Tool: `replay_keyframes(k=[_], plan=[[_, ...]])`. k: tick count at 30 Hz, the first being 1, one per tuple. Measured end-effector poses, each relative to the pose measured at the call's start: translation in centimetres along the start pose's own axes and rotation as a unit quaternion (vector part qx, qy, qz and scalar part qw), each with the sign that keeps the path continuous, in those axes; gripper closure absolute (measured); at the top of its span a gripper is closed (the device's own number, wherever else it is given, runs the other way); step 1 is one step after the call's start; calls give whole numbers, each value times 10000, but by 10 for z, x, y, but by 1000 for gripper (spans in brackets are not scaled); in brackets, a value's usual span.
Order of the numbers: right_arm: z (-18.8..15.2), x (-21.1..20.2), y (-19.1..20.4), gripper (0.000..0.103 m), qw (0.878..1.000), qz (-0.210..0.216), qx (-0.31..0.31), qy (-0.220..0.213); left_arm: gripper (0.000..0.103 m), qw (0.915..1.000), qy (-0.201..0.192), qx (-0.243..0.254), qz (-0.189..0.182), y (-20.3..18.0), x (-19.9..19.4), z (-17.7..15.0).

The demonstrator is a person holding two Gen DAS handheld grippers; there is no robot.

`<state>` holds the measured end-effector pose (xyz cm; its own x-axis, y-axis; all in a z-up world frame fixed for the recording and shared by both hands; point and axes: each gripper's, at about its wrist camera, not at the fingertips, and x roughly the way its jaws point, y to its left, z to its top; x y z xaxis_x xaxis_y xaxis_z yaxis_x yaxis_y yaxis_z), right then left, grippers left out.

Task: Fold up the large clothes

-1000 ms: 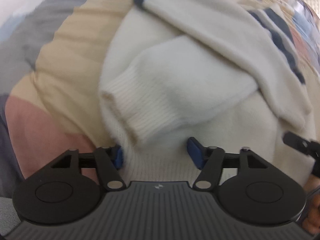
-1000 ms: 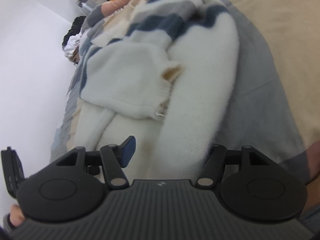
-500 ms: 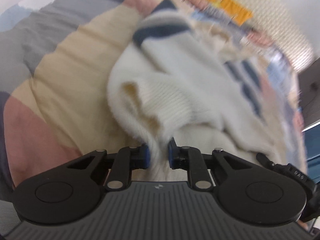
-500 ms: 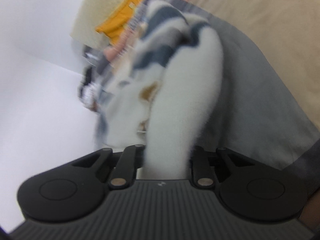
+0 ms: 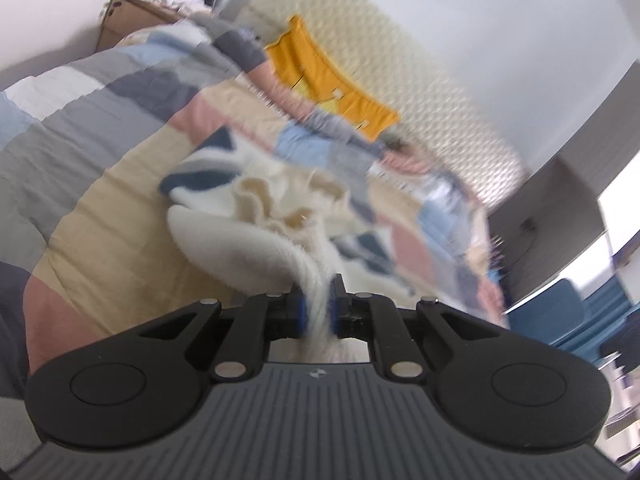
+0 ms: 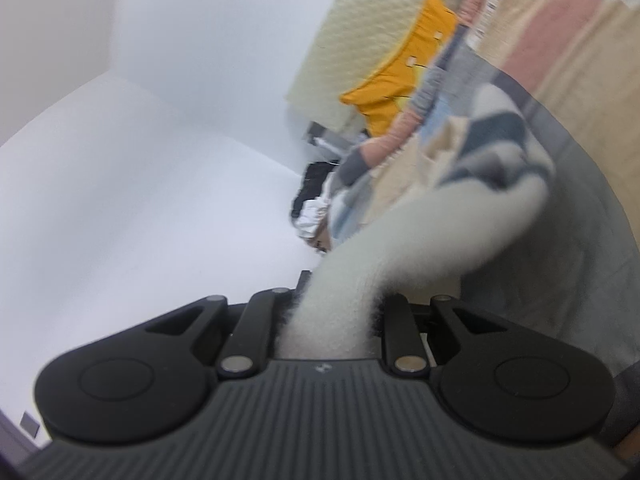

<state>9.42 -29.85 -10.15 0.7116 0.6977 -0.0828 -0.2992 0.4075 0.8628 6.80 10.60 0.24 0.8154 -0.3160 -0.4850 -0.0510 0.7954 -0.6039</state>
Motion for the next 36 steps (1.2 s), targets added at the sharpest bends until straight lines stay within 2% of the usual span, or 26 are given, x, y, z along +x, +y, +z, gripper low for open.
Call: replay_keyframes(k=[3, 6, 10, 12, 15, 19, 22, 25, 30, 33, 36], plan=[[3, -17, 17, 83, 9996, 211, -175, -3, 91, 9992, -249, 30, -312, -12, -34, -4], [6, -40, 36, 83, 9990, 306, -323, -2, 91, 9970, -380, -163, -654, -21, -67, -11], [4, -81, 57, 83, 9971, 340, -685, 51, 91, 9936, -622, -82, -937, -34, -110, -44], [-1, -97, 60, 83, 9970, 310, -715, 31, 91, 9912, -667, -321, -1102, -31, -122, -64], [-8, -113, 55, 83, 9980, 208, -588, 54, 91, 9902, -694, -525, -1096, -26, -129, -87], [-9, -115, 42, 83, 9992, 35, -371, 114, 91, 9918, -766, -332, -970, -24, -126, -98], [4, -100, 36, 82, 9997, 8, -224, 82, 91, 9894, -886, -381, -1089, -23, -110, -81], [27, -75, 33, 81, 9998, -117, -99, -88, 91, 9870, -1038, -284, -1189, -27, -74, -46], [72, -7, 18, 82, 9968, -761, -148, -210, 91, 9866, -1260, -163, -1019, -32, -5, 10], [95, 30, -4, 82, 9954, -930, 160, -173, 91, 9885, -1106, -363, -969, -18, 49, 40], [110, 61, -24, 82, 9916, -1224, 402, -140, 91, 9923, -769, -519, -815, -1, 104, 67]])
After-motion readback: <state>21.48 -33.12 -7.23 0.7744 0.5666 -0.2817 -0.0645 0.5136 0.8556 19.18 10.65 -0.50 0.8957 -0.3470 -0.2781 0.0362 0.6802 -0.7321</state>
